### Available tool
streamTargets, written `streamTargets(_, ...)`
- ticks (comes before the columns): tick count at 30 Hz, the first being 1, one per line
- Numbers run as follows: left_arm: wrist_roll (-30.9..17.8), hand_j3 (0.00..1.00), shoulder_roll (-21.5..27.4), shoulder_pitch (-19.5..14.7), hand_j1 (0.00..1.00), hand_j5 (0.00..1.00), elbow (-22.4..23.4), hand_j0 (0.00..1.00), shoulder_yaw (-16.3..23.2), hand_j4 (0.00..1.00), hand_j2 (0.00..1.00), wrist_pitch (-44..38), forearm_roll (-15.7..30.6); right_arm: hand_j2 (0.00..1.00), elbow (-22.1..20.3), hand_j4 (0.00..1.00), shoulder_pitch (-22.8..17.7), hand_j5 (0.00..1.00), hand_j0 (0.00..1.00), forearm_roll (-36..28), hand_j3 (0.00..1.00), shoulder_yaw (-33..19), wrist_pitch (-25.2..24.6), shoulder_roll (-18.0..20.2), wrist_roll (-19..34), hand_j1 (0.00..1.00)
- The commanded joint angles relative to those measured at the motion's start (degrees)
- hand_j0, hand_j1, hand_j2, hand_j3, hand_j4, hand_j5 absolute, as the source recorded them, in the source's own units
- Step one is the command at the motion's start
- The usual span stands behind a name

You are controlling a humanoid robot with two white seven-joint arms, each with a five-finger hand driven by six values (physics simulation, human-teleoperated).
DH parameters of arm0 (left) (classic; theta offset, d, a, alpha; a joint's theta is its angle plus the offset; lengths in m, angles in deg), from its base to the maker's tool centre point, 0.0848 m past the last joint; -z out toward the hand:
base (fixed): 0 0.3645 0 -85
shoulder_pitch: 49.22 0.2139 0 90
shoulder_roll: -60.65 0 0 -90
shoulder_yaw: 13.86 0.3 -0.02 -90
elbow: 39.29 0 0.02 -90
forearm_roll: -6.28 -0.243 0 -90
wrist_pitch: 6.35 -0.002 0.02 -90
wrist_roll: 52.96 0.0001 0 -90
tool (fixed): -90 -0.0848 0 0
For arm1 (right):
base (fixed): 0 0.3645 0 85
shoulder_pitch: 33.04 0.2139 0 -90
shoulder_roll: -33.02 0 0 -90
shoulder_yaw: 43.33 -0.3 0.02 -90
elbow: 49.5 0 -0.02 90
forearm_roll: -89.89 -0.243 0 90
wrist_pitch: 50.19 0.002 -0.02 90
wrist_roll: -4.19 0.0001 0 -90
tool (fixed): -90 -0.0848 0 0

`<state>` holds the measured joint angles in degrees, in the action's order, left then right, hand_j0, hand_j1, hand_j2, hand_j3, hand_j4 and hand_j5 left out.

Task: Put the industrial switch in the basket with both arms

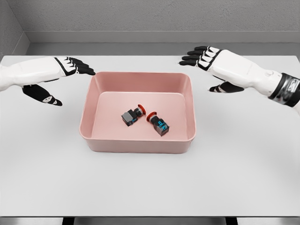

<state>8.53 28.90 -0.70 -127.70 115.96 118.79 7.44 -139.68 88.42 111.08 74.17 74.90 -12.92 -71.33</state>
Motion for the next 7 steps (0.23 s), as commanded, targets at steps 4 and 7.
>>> streamTargets(4, 0.03, 1.0, 0.03, 0.0, 1.0, 1.0, 0.79, 1.0, -0.09, 1.0, 1.0, -0.14, 0.34, 1.0, 6.68, 1.0, -1.5, 1.0, 1.0, -0.36, 1.0, -2.01, -0.09, 1.38, 0.55, 1.0)
streamTargets(7, 0.03, 1.0, -0.06, 0.0, 1.0, 1.0, 1.32, 1.0, 0.0, 1.0, 1.0, -0.14, 0.25, 1.0, 9.14, 1.0, -2.46, 1.0, 1.0, -0.19, 1.0, -2.01, -0.09, 1.82, 0.64, 1.0)
